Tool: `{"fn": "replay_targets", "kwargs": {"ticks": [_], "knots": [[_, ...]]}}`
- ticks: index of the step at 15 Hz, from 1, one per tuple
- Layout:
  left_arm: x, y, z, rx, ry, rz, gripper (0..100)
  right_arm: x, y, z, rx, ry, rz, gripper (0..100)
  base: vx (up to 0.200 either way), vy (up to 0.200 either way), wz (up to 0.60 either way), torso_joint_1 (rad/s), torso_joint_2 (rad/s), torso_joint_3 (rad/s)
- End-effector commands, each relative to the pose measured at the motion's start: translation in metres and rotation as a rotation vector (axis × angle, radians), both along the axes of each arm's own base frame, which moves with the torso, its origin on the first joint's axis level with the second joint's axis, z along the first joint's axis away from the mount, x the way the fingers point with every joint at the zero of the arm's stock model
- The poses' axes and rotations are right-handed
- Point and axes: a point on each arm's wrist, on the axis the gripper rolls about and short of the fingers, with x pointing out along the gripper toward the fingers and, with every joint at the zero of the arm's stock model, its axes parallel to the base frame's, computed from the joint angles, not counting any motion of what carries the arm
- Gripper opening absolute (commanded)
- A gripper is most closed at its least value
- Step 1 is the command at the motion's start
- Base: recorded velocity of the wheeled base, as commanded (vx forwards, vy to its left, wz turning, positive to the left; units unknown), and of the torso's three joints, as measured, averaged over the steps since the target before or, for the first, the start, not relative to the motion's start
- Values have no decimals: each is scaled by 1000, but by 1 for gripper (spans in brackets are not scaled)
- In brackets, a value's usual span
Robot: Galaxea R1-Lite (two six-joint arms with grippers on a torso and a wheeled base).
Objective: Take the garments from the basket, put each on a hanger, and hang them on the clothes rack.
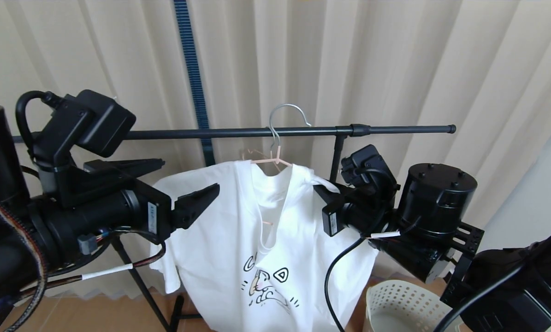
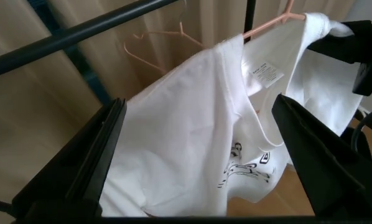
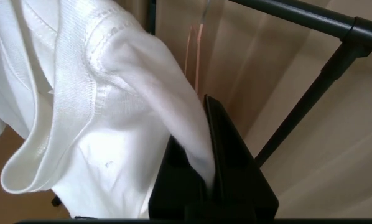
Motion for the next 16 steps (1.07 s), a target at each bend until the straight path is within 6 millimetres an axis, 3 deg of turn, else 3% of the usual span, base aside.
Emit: {"fn": "replay_targets", "kwargs": {"ticks": [1,8,16], "knots": [[5,23,-7,1,19,52,100,-1,-1,2,4,-5,-1,0,0,0,0,0,0,0],[19,54,-36,-38,145,238,100,3,-10,10,19,-23,-27,0,0,0,0,0,0,0],[51,50,-69,-69,297,306,100,1,-12,14,26,-33,-30,0,0,0,0,0,0,0]]}}
